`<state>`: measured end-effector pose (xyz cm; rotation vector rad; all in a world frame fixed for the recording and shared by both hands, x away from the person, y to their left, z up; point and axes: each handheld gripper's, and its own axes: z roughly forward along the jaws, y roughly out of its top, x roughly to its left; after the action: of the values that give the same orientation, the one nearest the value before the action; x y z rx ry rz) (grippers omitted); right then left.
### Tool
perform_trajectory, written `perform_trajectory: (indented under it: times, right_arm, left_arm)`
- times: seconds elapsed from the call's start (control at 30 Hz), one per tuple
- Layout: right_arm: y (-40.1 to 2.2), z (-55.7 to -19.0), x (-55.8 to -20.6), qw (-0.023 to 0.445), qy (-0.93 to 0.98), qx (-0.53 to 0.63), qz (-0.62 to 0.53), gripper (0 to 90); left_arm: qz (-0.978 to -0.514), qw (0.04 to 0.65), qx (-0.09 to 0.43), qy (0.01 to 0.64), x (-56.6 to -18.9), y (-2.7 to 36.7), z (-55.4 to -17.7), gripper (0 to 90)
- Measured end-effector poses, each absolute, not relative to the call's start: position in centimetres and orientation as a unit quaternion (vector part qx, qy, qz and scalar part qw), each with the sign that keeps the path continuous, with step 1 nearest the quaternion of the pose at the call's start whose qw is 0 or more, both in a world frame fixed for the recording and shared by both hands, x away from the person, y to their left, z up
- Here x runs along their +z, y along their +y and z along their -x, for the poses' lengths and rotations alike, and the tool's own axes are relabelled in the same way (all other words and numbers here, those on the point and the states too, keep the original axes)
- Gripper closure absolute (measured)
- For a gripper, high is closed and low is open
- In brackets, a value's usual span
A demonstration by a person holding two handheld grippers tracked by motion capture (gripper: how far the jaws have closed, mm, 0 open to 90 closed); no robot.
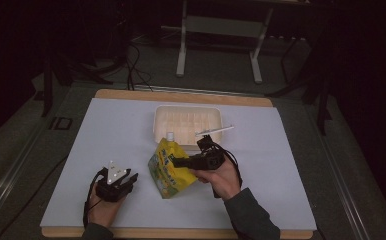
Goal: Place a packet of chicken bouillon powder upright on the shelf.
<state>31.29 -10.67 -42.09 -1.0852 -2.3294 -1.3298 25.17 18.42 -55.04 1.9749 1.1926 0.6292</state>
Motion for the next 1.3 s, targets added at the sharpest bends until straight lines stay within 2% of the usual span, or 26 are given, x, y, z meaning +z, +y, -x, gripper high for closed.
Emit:
perform_trajectory:
  times: [0.43, 0.8, 1.3]
  right_arm:
    - [-11.3, -31.5, -40.4, 0.103, -0.803, -0.456, 0.369, 90.0]
    - [-11.3, -31.8, -38.7, 0.09, -0.808, -0.456, 0.363, 90.0]
    - [-11.3, -32.1, -36.4, 0.068, -0.81, -0.458, 0.36, 90.0]
  left_arm:
    - [-0.767, 0.364, 0.244, 0.469, -55.1, 18.4, -25.3, 66.3]
    - [-0.748, 0.378, 0.244, 0.489, -55.1, 18.9, -25.2, 63.4]
    - [-0.749, 0.372, 0.249, 0.489, -55.2, 18.7, -25.2, 60.9]
